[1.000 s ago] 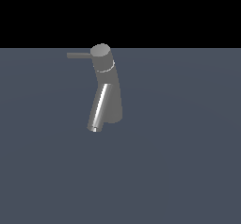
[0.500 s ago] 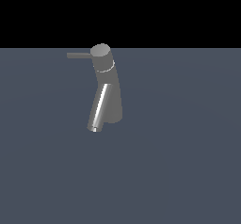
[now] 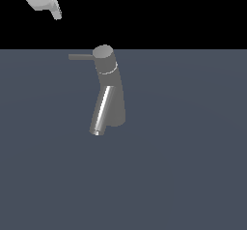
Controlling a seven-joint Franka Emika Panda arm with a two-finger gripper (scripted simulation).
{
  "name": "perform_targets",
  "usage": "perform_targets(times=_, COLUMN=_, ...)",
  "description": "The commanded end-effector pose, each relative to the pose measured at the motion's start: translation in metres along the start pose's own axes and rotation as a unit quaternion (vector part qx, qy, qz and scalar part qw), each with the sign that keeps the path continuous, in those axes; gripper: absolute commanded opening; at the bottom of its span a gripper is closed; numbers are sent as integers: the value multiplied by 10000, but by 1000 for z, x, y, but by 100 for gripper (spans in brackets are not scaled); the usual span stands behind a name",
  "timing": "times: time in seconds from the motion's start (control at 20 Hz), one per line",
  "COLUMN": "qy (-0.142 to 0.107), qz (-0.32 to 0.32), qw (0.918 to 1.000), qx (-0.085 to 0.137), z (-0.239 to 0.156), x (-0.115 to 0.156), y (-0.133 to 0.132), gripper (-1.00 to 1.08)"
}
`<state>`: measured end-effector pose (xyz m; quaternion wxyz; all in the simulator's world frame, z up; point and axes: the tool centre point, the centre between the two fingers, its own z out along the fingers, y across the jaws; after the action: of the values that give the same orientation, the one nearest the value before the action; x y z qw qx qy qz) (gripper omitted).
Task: Turn on the faucet by rotating a designated handle.
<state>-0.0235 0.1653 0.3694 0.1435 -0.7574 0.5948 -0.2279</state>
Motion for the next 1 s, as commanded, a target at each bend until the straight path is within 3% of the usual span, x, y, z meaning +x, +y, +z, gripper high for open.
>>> perform_targets(times=0.0, qy=36, qz=438, qw=9990, qx=59, z=20, x=4, y=1, gripper=-100)
perform_targets(times=0.5, qy=184, qz=1646, qw=9860, qx=177, z=75, x=22, y=11, gripper=-100)
perform_targets(times=0.95, qy=225, qz=1950, qw=9803, qx=203, z=88, x=27, y=15, gripper=-100)
